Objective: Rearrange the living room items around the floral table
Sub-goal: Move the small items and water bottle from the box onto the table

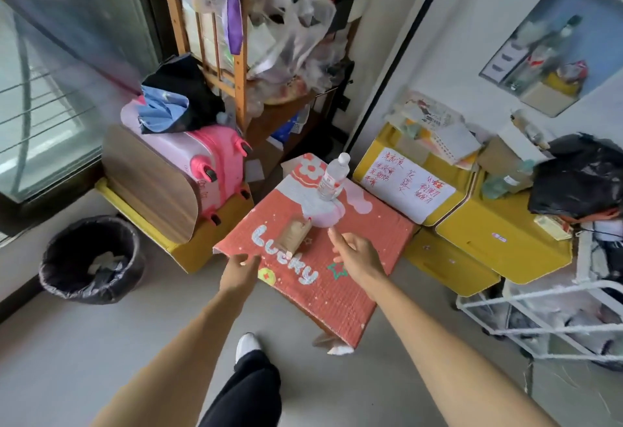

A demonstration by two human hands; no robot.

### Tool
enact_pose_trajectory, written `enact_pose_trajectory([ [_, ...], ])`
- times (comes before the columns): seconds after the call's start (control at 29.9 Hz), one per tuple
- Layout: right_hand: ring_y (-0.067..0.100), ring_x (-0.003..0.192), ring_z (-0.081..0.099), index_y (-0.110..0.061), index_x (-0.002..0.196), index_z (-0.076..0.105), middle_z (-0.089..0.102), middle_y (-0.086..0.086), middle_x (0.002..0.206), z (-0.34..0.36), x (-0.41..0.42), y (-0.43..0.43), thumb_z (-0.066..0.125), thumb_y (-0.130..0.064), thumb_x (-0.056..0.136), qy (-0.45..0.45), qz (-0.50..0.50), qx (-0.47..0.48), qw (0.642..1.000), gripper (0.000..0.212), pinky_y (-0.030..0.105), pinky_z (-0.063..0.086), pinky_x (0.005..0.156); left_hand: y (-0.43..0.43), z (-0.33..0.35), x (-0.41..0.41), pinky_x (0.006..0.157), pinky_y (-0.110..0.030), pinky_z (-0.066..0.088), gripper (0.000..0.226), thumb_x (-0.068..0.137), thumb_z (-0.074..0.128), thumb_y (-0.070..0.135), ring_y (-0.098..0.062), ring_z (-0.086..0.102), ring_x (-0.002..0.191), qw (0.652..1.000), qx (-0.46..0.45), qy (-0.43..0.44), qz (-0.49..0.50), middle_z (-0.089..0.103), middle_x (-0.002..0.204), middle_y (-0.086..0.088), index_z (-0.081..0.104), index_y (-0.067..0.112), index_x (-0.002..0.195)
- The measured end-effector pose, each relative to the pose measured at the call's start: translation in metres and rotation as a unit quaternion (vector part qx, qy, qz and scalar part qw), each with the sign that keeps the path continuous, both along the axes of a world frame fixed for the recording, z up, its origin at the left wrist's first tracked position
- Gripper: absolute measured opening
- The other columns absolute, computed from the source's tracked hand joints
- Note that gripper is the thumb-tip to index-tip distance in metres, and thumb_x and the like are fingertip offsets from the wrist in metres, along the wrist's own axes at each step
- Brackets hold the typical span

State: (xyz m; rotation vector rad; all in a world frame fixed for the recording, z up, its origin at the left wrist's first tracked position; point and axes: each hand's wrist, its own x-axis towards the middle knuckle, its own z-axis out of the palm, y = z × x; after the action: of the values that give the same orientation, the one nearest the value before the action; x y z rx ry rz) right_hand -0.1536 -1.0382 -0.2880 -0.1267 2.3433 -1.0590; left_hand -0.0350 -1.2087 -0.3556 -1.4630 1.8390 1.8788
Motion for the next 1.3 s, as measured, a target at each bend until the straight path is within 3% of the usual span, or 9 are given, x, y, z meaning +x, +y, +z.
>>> enact_pose_trajectory([
  [0.07,0.019,0.1,0.065,-0.018,0.105,0.062,0.067,0.001,0.107,-0.029,-0.038,-0.012,0.051,-0.059,0.088,-0.022,-0.005,0.016,1.0,0.046,0.027,0.05,0.076,-0.006,-0.023,-0.031,0.093,-0.045,0.049,0.037,0.093,0.049,0.037,-0.037,0.06,0.106,0.999,0.019,-0.025,-0.003,0.063,0.114,-0.018,0.058,0.008,0.112],
  [0.17,0.018,0.104,0.062,-0.02,0.111,0.06,0.065,-0.001,0.113,-0.044,-0.057,-0.018,0.053,-0.058,0.087,-0.035,-0.015,0.009,0.999,0.045,0.031,0.05,0.087,-0.008,-0.031,-0.041,0.073,-0.033,0.043,0.024,0.094,0.048,0.034,-0.027,0.056,0.081,0.998,0.034,-0.048,-0.009,0.06,0.092,-0.012,0.058,0.012,0.089],
  [0.27,0.014,0.101,0.056,-0.016,0.122,0.056,0.059,-0.002,0.111,-0.081,-0.089,-0.024,0.057,-0.052,0.088,-0.058,0.003,0.055,0.997,0.049,0.028,0.046,0.087,-0.008,-0.065,-0.063,0.062,-0.027,0.041,0.022,0.096,0.047,0.03,-0.019,0.056,0.072,0.995,0.062,-0.08,0.013,0.062,0.095,-0.01,0.057,0.01,0.098],
  [0.54,0.021,0.102,0.059,-0.013,0.126,0.051,0.061,0.005,0.118,-0.208,-0.19,-0.07,0.061,-0.047,0.087,-0.055,0.113,0.115,0.985,0.053,0.025,0.039,0.078,0.01,-0.165,-0.131,0.075,-0.033,0.041,0.028,0.095,0.048,0.029,-0.021,0.047,0.072,0.982,0.093,-0.116,0.115,0.049,0.074,-0.003,0.049,0.02,0.069],
  [0.8,0.027,0.108,0.055,-0.012,0.118,0.056,0.06,0.007,0.112,-0.285,-0.213,-0.093,0.068,-0.049,0.079,-0.032,0.215,0.099,0.971,0.055,0.039,0.045,0.095,0.026,-0.226,-0.172,0.057,-0.028,0.049,0.041,0.093,0.052,0.037,-0.017,0.054,0.065,0.937,0.124,-0.096,0.313,0.056,0.081,-0.006,0.051,0.003,0.116],
  [0.94,0.027,0.117,0.051,-0.015,0.128,0.055,0.059,0.008,0.122,-0.292,-0.211,-0.095,0.07,-0.052,0.074,-0.061,0.246,0.116,0.96,0.068,0.042,0.044,0.1,0.041,-0.225,-0.191,0.069,-0.03,0.056,0.061,0.083,0.06,0.054,-0.022,0.064,0.095,0.919,0.122,-0.073,0.367,0.055,0.114,-0.01,0.044,0.012,0.124],
  [1.04,0.028,0.12,0.052,-0.013,0.127,0.057,0.057,0.011,0.127,-0.293,-0.201,-0.093,0.073,-0.059,0.067,-0.069,0.264,0.15,0.95,0.077,0.042,0.044,0.102,0.05,-0.215,-0.201,0.083,-0.045,0.058,0.073,0.076,0.064,0.056,-0.025,0.069,0.087,0.917,0.098,-0.074,0.38,0.062,0.114,-0.014,0.047,0.009,0.128],
  [1.2,0.022,0.108,0.058,-0.019,0.113,0.061,0.058,0.004,0.118,-0.279,-0.201,-0.08,0.082,-0.048,0.064,-0.129,0.219,0.128,0.959,0.06,0.037,0.049,0.095,0.066,-0.197,-0.2,0.091,-0.046,0.054,0.053,0.087,0.059,0.041,-0.021,0.061,0.091,0.899,0.117,-0.087,0.412,0.059,0.113,-0.009,0.049,0.007,0.126],
  [1.3,0.01,0.089,0.058,-0.021,0.102,0.057,0.059,-0.009,0.096,-0.255,-0.194,-0.08,0.082,-0.042,0.07,-0.154,0.249,0.09,0.952,0.046,0.021,0.046,0.069,0.073,-0.177,-0.178,0.088,-0.046,0.054,0.044,0.089,0.058,0.036,-0.024,0.062,0.096,0.892,0.129,-0.063,0.43,0.06,0.108,-0.008,0.048,0.01,0.122],
])
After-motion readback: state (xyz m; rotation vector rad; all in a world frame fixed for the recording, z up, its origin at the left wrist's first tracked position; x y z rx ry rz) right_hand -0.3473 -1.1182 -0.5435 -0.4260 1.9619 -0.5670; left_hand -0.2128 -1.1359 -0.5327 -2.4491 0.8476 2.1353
